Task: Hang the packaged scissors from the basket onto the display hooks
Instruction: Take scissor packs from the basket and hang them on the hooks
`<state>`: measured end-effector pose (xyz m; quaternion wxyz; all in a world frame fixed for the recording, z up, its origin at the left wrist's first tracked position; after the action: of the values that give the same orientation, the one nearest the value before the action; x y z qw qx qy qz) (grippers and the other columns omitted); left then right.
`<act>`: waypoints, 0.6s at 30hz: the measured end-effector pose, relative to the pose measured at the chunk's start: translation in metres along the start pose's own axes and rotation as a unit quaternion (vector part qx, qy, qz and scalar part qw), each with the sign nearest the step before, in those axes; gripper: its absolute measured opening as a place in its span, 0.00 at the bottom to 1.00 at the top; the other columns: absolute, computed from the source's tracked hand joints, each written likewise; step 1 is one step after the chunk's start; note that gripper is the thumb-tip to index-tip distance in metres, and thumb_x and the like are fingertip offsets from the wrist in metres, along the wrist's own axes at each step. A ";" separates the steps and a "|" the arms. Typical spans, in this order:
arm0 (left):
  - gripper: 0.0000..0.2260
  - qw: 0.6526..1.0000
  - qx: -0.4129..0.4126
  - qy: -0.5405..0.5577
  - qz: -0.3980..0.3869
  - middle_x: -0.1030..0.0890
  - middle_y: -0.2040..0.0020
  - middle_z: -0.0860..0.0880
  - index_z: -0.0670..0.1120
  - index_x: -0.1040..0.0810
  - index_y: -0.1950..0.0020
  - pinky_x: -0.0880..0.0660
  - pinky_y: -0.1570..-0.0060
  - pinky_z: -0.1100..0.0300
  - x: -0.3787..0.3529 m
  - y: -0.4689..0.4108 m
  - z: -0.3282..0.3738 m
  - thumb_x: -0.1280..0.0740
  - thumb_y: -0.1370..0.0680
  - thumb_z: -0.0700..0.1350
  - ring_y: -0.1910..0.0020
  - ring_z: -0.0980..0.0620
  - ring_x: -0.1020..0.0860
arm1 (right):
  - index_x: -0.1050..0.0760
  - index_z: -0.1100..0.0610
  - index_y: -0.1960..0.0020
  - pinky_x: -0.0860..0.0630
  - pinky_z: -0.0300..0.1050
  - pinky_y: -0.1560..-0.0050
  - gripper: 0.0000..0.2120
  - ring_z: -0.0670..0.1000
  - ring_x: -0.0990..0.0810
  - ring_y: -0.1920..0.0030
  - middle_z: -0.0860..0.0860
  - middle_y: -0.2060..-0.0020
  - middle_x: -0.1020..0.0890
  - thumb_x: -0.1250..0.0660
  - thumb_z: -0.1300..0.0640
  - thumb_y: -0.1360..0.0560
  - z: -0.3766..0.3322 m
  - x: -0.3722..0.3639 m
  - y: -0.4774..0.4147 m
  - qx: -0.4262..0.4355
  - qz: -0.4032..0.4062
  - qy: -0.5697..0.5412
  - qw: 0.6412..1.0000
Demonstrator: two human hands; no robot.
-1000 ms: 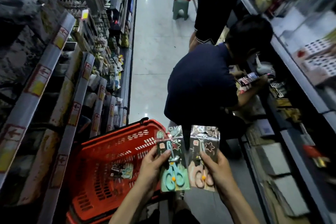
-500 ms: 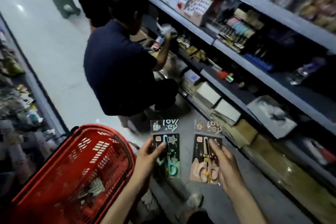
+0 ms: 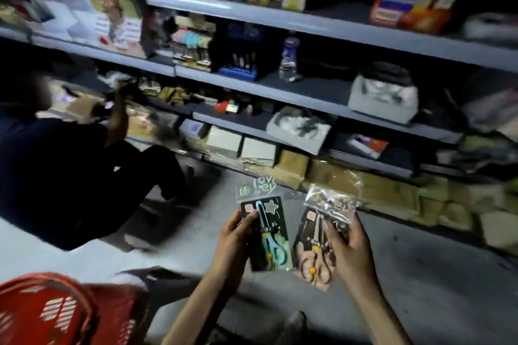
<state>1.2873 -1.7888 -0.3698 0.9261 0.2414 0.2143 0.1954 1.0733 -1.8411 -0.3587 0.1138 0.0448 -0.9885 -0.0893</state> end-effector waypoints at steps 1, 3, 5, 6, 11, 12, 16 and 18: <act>0.08 1.000 0.002 -0.008 -0.011 0.14 0.45 0.38 0.42 0.19 0.41 0.18 0.53 0.52 -0.022 -0.001 -0.007 0.36 0.16 0.42 0.50 0.44 0.16 | 0.26 0.45 0.37 0.25 0.27 0.53 0.13 0.34 0.18 0.49 0.38 0.47 0.16 0.32 0.58 0.19 0.004 0.023 0.000 -0.004 0.012 0.000 1.000; 0.07 0.999 0.009 -0.027 -0.037 0.14 0.48 0.39 0.42 0.18 0.43 0.19 0.59 0.56 -0.067 -0.002 -0.021 0.36 0.16 0.41 0.53 0.46 0.15 | 0.26 0.47 0.36 0.23 0.29 0.54 0.14 0.37 0.16 0.49 0.42 0.46 0.15 0.31 0.56 0.19 0.014 0.068 -0.001 -0.028 0.043 -0.027 0.998; 0.08 0.996 0.019 -0.049 -0.078 0.14 0.46 0.38 0.41 0.19 0.41 0.18 0.57 0.54 -0.112 -0.001 -0.035 0.36 0.15 0.42 0.52 0.44 0.15 | 0.24 0.47 0.37 0.20 0.38 0.53 0.12 0.43 0.14 0.48 0.46 0.48 0.14 0.30 0.54 0.20 0.018 0.111 0.000 -0.045 0.088 -0.063 0.993; 0.09 0.993 0.021 -0.058 -0.099 0.14 0.45 0.37 0.40 0.20 0.40 0.18 0.54 0.51 -0.132 -0.001 -0.040 0.37 0.15 0.42 0.50 0.42 0.15 | 0.23 0.47 0.38 0.20 0.42 0.50 0.11 0.45 0.14 0.47 0.46 0.47 0.13 0.30 0.53 0.20 0.019 0.129 0.000 -0.048 0.107 -0.076 0.990; 0.12 0.974 0.020 -0.123 -0.188 0.15 0.46 0.38 0.37 0.23 0.40 0.19 0.53 0.51 -0.220 -0.010 -0.057 0.36 0.15 0.45 0.51 0.41 0.16 | 0.27 0.44 0.30 0.24 0.57 0.33 0.29 0.49 0.21 0.35 0.46 0.35 0.20 0.30 0.33 0.27 0.037 0.205 -0.009 -0.100 0.203 -0.094 0.969; 0.12 0.971 0.018 -0.133 -0.200 0.15 0.48 0.38 0.37 0.23 0.42 0.19 0.55 0.52 -0.234 -0.012 -0.057 0.35 0.15 0.45 0.52 0.42 0.17 | 0.26 0.44 0.31 0.23 0.58 0.34 0.31 0.51 0.19 0.36 0.47 0.36 0.18 0.31 0.29 0.29 0.040 0.217 -0.012 -0.102 0.210 -0.090 0.968; 0.07 0.956 0.030 -0.149 -0.249 0.14 0.53 0.44 0.45 0.19 0.50 0.20 0.60 0.60 -0.298 -0.028 -0.059 0.36 0.15 0.41 0.56 0.49 0.16 | 0.22 0.53 0.42 0.19 0.40 0.60 0.12 0.48 0.13 0.56 0.49 0.57 0.13 0.34 0.46 0.19 0.038 0.274 -0.021 -0.076 0.252 -0.101 0.959; 0.06 0.949 0.026 -0.155 -0.273 0.13 0.48 0.45 0.44 0.18 0.44 0.19 0.58 0.60 -0.330 -0.037 -0.060 0.35 0.16 0.41 0.53 0.48 0.15 | 0.22 0.52 0.44 0.19 0.44 0.60 0.10 0.52 0.13 0.58 0.51 0.58 0.13 0.34 0.46 0.19 0.033 0.299 -0.028 -0.070 0.270 -0.097 0.955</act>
<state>0.9931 -1.9503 -0.3372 0.9592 0.2254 0.1306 -0.1101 0.7776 -1.8955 -0.3302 0.0403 -0.2406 -0.9613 -0.1278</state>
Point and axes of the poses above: each hand's wrist, its own y-axis away from the middle knuckle, its own x-axis out of the back of the hand, z = x × y, the point moved 2 cm from there along -y, towards the middle knuckle
